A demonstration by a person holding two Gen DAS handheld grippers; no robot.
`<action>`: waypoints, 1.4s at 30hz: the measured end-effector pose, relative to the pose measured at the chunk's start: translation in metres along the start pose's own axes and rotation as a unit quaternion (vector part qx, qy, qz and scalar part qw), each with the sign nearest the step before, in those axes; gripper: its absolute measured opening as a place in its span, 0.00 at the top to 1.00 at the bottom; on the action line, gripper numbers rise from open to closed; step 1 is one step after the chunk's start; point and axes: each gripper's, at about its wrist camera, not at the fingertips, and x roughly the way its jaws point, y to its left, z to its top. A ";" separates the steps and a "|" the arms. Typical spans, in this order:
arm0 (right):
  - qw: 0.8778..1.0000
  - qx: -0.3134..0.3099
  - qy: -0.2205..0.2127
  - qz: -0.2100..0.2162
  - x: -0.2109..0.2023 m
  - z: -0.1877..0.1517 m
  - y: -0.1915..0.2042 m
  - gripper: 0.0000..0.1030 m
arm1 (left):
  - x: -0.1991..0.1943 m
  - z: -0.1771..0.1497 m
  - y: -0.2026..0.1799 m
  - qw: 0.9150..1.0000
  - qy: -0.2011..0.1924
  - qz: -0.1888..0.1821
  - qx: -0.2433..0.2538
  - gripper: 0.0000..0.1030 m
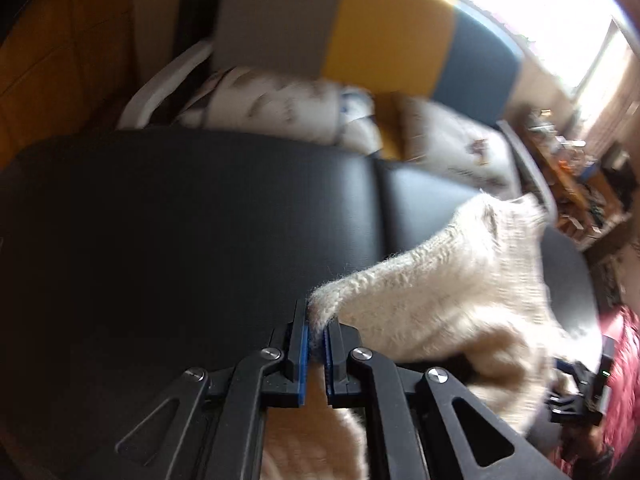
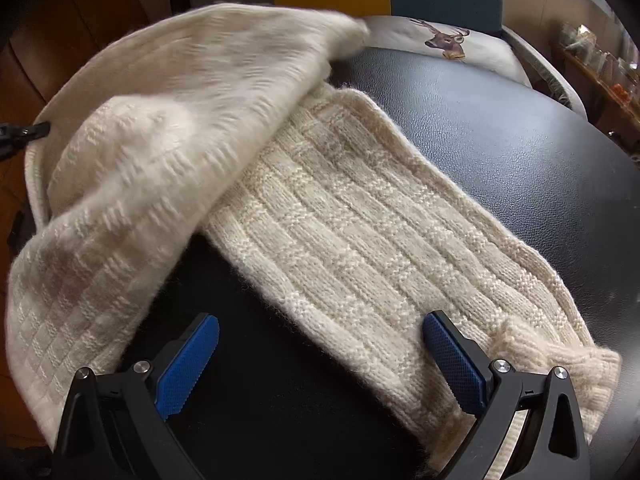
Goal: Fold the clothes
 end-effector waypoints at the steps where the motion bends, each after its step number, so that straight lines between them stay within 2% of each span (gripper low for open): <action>1: 1.000 -0.003 0.003 -0.004 0.001 0.001 0.001 0.00 | 0.010 0.003 0.007 1.000 0.010 0.015 -0.002 0.96; 4: 1.000 -0.011 0.009 -0.017 0.003 0.001 0.005 0.00 | 0.046 0.006 0.020 0.997 0.043 0.066 0.003 0.93; 6: 1.000 -0.012 0.013 -0.021 0.004 0.003 0.007 0.00 | 0.068 0.004 0.031 0.993 0.080 0.080 -0.013 0.90; 7: 1.000 -0.011 0.014 -0.021 0.004 0.003 0.007 0.00 | 0.071 0.002 0.037 0.993 0.085 0.076 -0.024 0.85; 8: 1.000 -0.010 0.016 -0.019 0.004 0.004 0.006 0.00 | 0.066 0.002 0.040 0.993 0.077 0.078 -0.036 0.80; 10: 1.000 -0.008 0.019 -0.016 0.003 0.005 0.006 0.00 | 0.043 0.002 0.044 0.995 0.050 0.067 -0.048 0.79; 13: 1.000 -0.007 0.017 -0.010 0.002 0.006 0.004 0.00 | -0.008 -0.007 0.034 0.997 -0.014 0.064 -0.048 0.81; 15: 1.000 0.000 0.010 -0.004 -0.001 0.009 0.003 0.00 | -0.039 -0.024 0.015 0.999 -0.040 0.015 -0.025 0.80; 17: 1.000 0.016 -0.007 0.007 -0.009 0.013 -0.001 0.00 | -0.055 -0.046 -0.008 0.997 -0.046 -0.054 -0.003 0.80; 19: 0.999 0.037 -0.026 0.022 -0.016 0.020 -0.006 0.00 | -0.055 -0.074 -0.041 0.995 -0.031 -0.092 0.036 0.80; 21: 0.997 0.056 -0.041 0.033 -0.020 0.029 -0.011 0.00 | -0.046 -0.099 -0.071 0.992 -0.013 -0.111 0.065 0.80; 25: 0.997 0.070 -0.022 0.008 -0.004 0.038 -0.010 0.00 | -0.028 -0.145 -0.122 0.980 0.021 -0.174 0.096 0.80; 29: 0.997 0.054 0.010 -0.061 0.020 0.034 -0.017 0.00 | -0.011 -0.178 -0.146 0.982 0.055 -0.145 0.104 0.79; 30: 0.996 0.052 0.012 -0.069 0.021 0.033 -0.019 0.00 | -0.001 -0.184 -0.150 0.984 0.070 -0.126 0.105 0.79; 35: 0.994 0.060 0.020 -0.084 0.017 0.025 -0.044 0.00 | -0.002 -0.179 -0.151 0.987 0.058 -0.118 0.095 0.77; 37: 0.993 0.067 0.021 -0.092 0.014 0.023 -0.058 0.00 | -0.022 -0.181 -0.158 0.988 0.036 -0.112 0.102 0.77; 38: 0.993 0.072 0.022 -0.095 0.014 0.022 -0.064 0.00 | -0.035 -0.183 -0.164 0.988 0.019 -0.109 0.111 0.81; 39: 0.992 0.076 0.024 -0.101 0.013 0.021 -0.071 0.00 | -0.048 -0.185 -0.170 0.987 0.003 -0.107 0.120 0.81; 40: 0.991 0.082 0.025 -0.104 0.012 0.021 -0.077 0.00 | -0.058 -0.186 -0.182 0.983 -0.011 -0.120 0.137 0.79; 41: 0.990 0.089 0.025 -0.104 0.012 0.021 -0.082 0.00 | -0.066 -0.191 -0.195 0.977 -0.018 -0.133 0.163 0.77; 42: 0.989 0.094 0.026 -0.106 0.012 0.022 -0.087 0.00 | -0.072 -0.200 -0.215 0.970 -0.020 -0.127 0.208 0.77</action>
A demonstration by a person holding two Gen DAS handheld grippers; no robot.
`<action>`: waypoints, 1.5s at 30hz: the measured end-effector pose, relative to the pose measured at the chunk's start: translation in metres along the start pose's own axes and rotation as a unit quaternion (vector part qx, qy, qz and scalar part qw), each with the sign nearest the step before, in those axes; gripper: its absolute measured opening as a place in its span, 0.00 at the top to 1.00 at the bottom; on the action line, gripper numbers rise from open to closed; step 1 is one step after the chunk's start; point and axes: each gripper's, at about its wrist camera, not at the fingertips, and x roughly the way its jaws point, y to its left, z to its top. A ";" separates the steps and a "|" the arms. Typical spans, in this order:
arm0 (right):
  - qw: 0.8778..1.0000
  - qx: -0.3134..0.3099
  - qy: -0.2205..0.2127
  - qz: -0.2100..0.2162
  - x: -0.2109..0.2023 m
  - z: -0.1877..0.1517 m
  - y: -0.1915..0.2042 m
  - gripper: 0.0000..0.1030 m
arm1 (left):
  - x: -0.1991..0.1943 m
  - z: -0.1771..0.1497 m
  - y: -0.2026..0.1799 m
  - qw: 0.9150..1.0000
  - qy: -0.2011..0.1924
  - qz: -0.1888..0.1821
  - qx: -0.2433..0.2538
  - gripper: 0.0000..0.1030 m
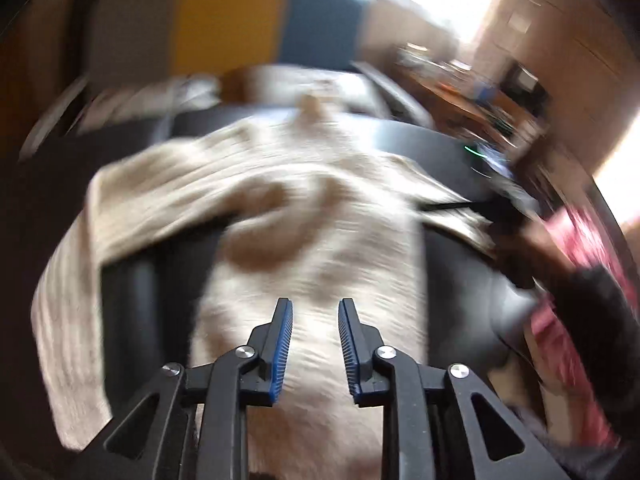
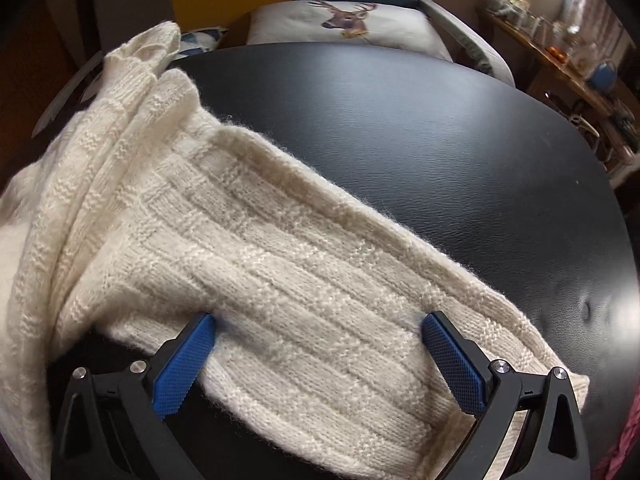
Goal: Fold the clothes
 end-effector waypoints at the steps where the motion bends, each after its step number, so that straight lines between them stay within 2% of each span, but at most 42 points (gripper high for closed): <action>1: 1.000 0.004 0.001 -0.003 0.001 0.002 -0.003 0.00 | 0.004 -0.005 -0.023 0.999 0.008 0.023 0.048 0.77; 3: 1.000 0.011 0.004 -0.004 0.001 0.005 -0.008 0.00 | 0.013 -0.015 -0.067 0.987 0.025 0.067 0.142 0.77; 7: 1.000 0.015 -0.011 -0.003 -0.011 0.004 -0.011 0.00 | 0.027 -0.035 -0.099 0.978 0.060 0.052 0.195 0.77; 10: 0.999 0.026 -0.038 0.020 -0.031 -0.005 -0.014 0.00 | 0.047 -0.044 -0.129 0.962 0.076 0.073 0.254 0.74; 13: 0.995 0.047 -0.070 0.058 -0.055 -0.021 -0.021 0.00 | 0.079 -0.068 -0.148 0.924 0.092 0.171 0.328 0.73; 15: 0.991 0.060 -0.087 0.080 -0.070 -0.033 -0.023 0.00 | 0.094 -0.076 -0.148 0.908 0.094 0.228 0.339 0.72; 18: 0.987 0.067 -0.100 0.103 -0.090 -0.048 -0.017 0.00 | 0.099 -0.078 -0.149 0.897 0.079 0.269 0.343 0.71; 21: 0.985 0.067 -0.109 0.113 -0.096 -0.066 -0.014 0.00 | 0.103 -0.087 -0.153 0.876 0.064 0.299 0.374 0.71; 24: 0.985 0.061 -0.106 0.123 -0.092 -0.085 -0.003 0.00 | 0.095 -0.087 -0.149 0.893 0.055 0.269 0.357 0.83; 26: 0.985 0.054 -0.104 0.128 -0.089 -0.094 0.003 0.00 | 0.088 -0.076 -0.142 0.913 0.053 0.248 0.321 0.84; 28: 0.985 0.048 -0.102 0.132 -0.086 -0.102 0.010 0.00 | 0.090 -0.068 -0.140 0.917 0.055 0.253 0.304 0.87; 29: 0.985 0.047 -0.101 0.135 -0.086 -0.106 0.013 0.00 | 0.090 -0.067 -0.137 0.920 0.056 0.249 0.298 0.95; 32: 0.984 0.042 -0.103 0.141 -0.091 -0.116 0.018 0.00 | 0.089 -0.063 -0.130 0.933 0.057 0.222 0.277 0.98; 33: 0.983 0.041 -0.104 0.143 -0.093 -0.118 0.020 0.00 | 0.087 -0.057 -0.125 0.944 0.058 0.200 0.255 0.99; 35: 0.983 0.038 -0.106 0.148 -0.096 -0.121 0.024 0.00 | 0.081 -0.039 -0.104 0.974 0.071 0.128 0.175 1.00; 37: 0.982 0.036 -0.107 0.154 -0.098 -0.124 0.028 0.00 | 0.074 -0.019 -0.077 0.992 0.080 0.046 0.081 1.00; 38: 0.981 0.037 -0.107 0.159 -0.099 -0.126 0.029 0.00 | 0.069 -0.009 -0.060 0.997 0.077 0.000 0.029 1.00; 39: 0.979 0.040 -0.106 0.167 -0.100 -0.127 0.029 0.00 | 0.064 0.002 -0.042 0.996 0.073 -0.044 -0.022 1.00; 42: 0.975 0.044 -0.104 0.189 -0.101 -0.130 0.030 0.00 | 0.045 0.023 0.001 0.986 0.032 -0.112 -0.121 1.00; 43: 0.975 0.044 -0.103 0.194 -0.101 -0.130 0.031 0.00 | 0.038 0.029 0.014 0.983 0.015 -0.117 -0.143 1.00; 45: 0.973 0.044 -0.098 0.206 -0.100 -0.131 0.034 0.00 | 0.027 0.039 0.040 0.979 -0.014 -0.102 -0.175 1.00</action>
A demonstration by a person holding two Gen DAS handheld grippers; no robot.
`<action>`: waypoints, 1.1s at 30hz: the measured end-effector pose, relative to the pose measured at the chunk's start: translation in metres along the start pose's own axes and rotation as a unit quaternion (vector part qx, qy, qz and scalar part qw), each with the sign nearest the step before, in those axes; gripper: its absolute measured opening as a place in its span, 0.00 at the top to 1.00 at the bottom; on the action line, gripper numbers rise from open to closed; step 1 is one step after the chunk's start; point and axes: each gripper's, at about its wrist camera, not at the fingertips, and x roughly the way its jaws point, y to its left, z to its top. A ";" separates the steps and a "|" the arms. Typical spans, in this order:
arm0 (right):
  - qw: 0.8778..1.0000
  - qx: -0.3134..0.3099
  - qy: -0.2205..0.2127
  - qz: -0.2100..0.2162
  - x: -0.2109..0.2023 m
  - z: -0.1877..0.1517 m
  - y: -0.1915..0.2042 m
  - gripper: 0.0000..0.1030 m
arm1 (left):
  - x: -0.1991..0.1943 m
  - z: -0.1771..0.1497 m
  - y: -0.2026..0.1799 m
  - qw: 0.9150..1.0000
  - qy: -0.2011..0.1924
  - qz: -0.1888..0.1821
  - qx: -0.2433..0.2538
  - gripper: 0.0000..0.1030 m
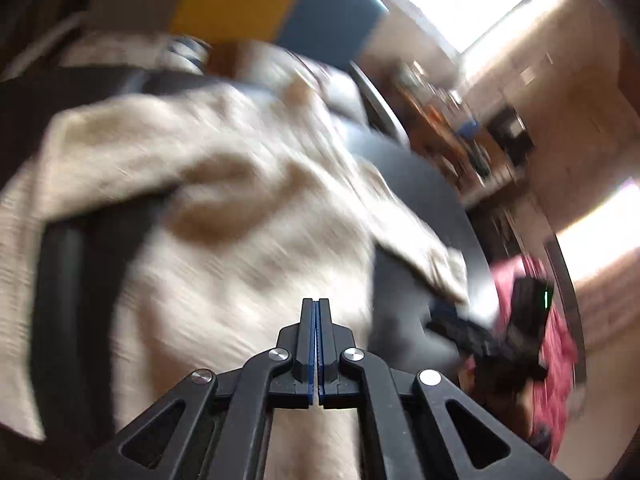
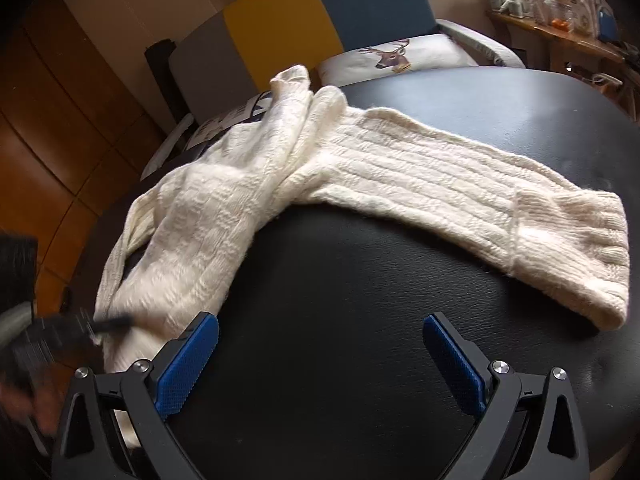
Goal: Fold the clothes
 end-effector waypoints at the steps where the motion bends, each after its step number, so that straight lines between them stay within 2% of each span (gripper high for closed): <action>1: 1.000 0.003 0.004 0.009 0.001 -0.001 0.001 0.00 | -0.008 0.009 0.009 1.000 -0.008 -0.001 -0.010 1.00; 2: 1.000 0.009 0.009 0.022 0.004 -0.001 0.001 0.00 | -0.016 0.018 0.017 1.000 -0.016 -0.001 -0.019 1.00; 3: 0.999 0.019 0.013 0.039 0.006 -0.001 0.001 0.00 | -0.022 0.023 0.020 0.999 -0.027 0.026 -0.008 1.00; 5: 0.994 0.052 0.026 0.096 0.013 -0.001 -0.001 0.00 | -0.043 0.004 0.007 0.998 -0.026 0.036 0.044 1.00; 7: 0.981 0.094 0.041 0.163 0.022 -0.001 -0.003 0.00 | -0.043 -0.013 -0.015 0.994 -0.004 0.041 0.101 0.98; 9: 0.961 0.141 0.055 0.230 0.035 0.001 -0.003 0.00 | -0.030 -0.031 -0.037 0.984 0.017 0.057 0.168 0.92; 10: 0.949 0.163 0.062 0.261 0.042 0.002 -0.003 0.00 | -0.024 -0.045 -0.046 0.979 0.025 0.059 0.192 0.85; 12: 0.927 0.199 0.075 0.308 0.057 0.004 0.000 0.00 | -0.012 -0.072 -0.062 0.968 0.045 0.063 0.237 0.82; 15: 0.918 0.217 0.090 0.319 0.078 0.009 0.011 0.00 | 0.006 -0.103 -0.079 0.954 0.063 0.080 0.283 0.78; 18: 0.893 0.240 0.096 0.369 0.092 0.012 0.020 0.00 | 0.023 -0.119 -0.082 0.948 0.073 0.082 0.300 0.73; 19: 0.882 0.247 0.093 0.391 0.094 0.015 0.023 0.00 | 0.027 -0.124 -0.084 0.943 0.070 0.094 0.310 0.70; 21: 0.859 0.257 0.094 0.433 0.098 0.020 0.028 0.00 | 0.036 -0.130 -0.086 0.931 0.064 0.131 0.333 0.69; 25: 0.830 0.250 0.119 0.484 0.106 0.034 0.047 0.00 | 0.047 -0.126 -0.083 0.931 0.060 0.171 0.318 0.68; 26: 0.828 0.244 0.128 0.489 0.109 0.038 0.052 0.00 | 0.050 -0.123 -0.080 0.929 0.059 0.188 0.312 0.68; 28: 0.827 0.232 0.144 0.492 0.116 0.042 0.065 0.00 | 0.061 -0.115 -0.068 0.935 0.076 0.208 0.276 0.72; 29: 0.826 0.228 0.151 0.493 0.120 0.044 0.072 0.00 | 0.059 -0.110 -0.061 0.948 0.072 0.186 0.249 0.84; 31: 0.825 0.220 0.161 0.494 0.126 0.049 0.084 0.00 | 0.049 -0.091 -0.037 0.978 0.073 0.111 0.159 0.93; 32: 0.827 0.214 0.163 0.494 0.127 0.051 0.088 0.00 | 0.041 -0.081 -0.022 0.990 0.070 0.062 0.106 0.96; 33: 0.828 0.209 0.164 0.494 0.128 0.053 0.091 0.00 | 0.033 -0.073 -0.010 0.996 0.061 0.027 0.066 0.97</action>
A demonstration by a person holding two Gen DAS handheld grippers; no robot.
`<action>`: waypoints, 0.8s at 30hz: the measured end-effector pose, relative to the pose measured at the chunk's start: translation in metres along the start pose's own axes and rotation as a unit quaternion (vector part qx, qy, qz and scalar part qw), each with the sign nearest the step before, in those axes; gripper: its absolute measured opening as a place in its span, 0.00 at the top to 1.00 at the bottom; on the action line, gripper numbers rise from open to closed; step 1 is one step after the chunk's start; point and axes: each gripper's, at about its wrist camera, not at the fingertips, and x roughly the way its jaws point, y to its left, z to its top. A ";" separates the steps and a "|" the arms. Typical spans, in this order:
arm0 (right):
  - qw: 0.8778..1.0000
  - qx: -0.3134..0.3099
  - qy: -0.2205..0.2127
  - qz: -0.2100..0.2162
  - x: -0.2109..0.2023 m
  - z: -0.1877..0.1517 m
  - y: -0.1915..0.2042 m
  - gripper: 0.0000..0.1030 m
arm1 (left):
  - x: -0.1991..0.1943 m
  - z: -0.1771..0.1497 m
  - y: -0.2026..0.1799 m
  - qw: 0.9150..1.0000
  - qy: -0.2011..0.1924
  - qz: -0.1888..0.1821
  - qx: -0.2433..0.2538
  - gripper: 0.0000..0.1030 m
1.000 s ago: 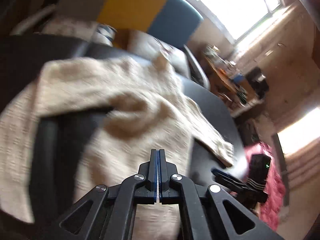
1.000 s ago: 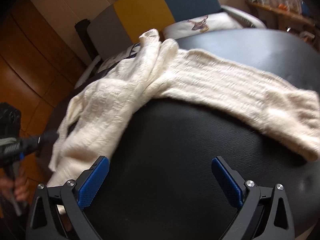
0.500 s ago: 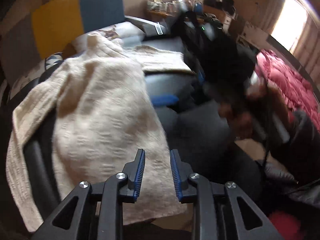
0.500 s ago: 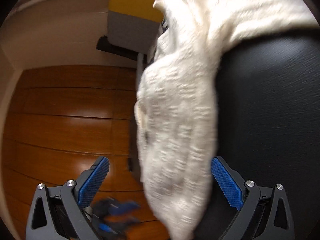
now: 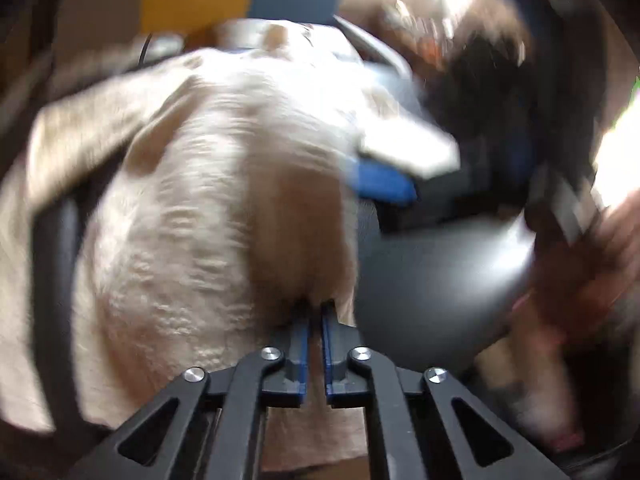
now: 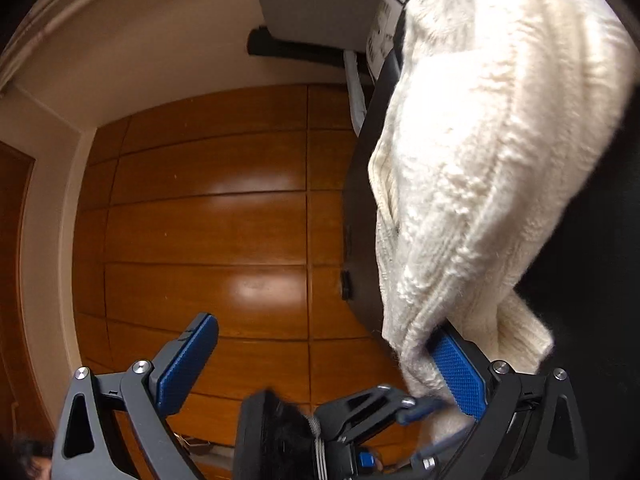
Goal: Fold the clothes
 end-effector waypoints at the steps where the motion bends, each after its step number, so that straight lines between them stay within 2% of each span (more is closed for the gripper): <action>1: 1.000 -0.004 0.000 0.000 0.001 0.001 0.002 0.00 | -0.009 0.005 0.013 0.999 -0.013 -0.022 -0.032 0.97; 4: 0.999 -0.025 -0.027 -0.004 -0.012 0.002 0.009 0.00 | -0.037 0.016 0.048 0.989 -0.057 -0.079 -0.110 0.98; 7: 0.995 -0.058 -0.066 -0.051 -0.032 -0.008 0.014 0.00 | -0.058 0.024 0.076 0.978 -0.093 -0.106 -0.151 1.00; 8: 0.991 -0.073 -0.077 -0.087 -0.038 -0.013 0.016 0.00 | -0.064 0.027 0.084 0.976 -0.103 -0.110 -0.157 1.00; 9: 0.982 -0.091 -0.085 -0.141 -0.042 -0.018 0.019 0.00 | -0.069 0.030 0.092 0.973 -0.113 -0.115 -0.164 1.00; 10: 0.970 -0.109 -0.093 -0.196 -0.047 -0.023 0.021 0.00 | -0.075 0.034 0.099 0.971 -0.123 -0.118 -0.170 1.00; 11: 0.954 -0.132 -0.098 -0.252 -0.048 -0.028 0.024 0.00 | -0.077 0.038 0.102 0.973 -0.124 -0.103 -0.163 1.00; 13: 0.907 -0.197 -0.090 -0.362 -0.038 -0.038 0.032 0.01 | -0.080 0.046 0.100 0.980 -0.120 -0.081 -0.135 1.00; 14: 0.885 -0.227 -0.084 -0.398 -0.030 -0.041 0.035 0.11 | -0.082 0.050 0.094 0.984 -0.115 -0.072 -0.115 1.00; 15: 0.869 -0.247 -0.080 -0.422 -0.023 -0.043 0.037 0.23 | -0.082 0.049 0.083 0.988 -0.110 -0.059 -0.089 1.00; 16: 0.861 -0.251 -0.076 -0.436 -0.017 -0.043 0.035 0.48 | -0.080 0.048 0.071 0.992 -0.101 -0.043 -0.062 0.97; 17: 0.860 -0.246 -0.074 -0.442 -0.017 -0.039 0.033 0.58 | -0.077 0.043 0.057 0.995 -0.093 -0.025 -0.036 0.91; 20: 0.879 -0.224 -0.074 -0.414 -0.027 -0.030 0.027 0.58 | -0.062 0.029 0.023 0.996 -0.072 0.018 0.041 0.82; 24: 0.907 -0.196 -0.056 -0.368 -0.021 -0.024 0.016 0.58 | -0.035 0.003 -0.012 0.989 -0.038 0.065 0.126 0.78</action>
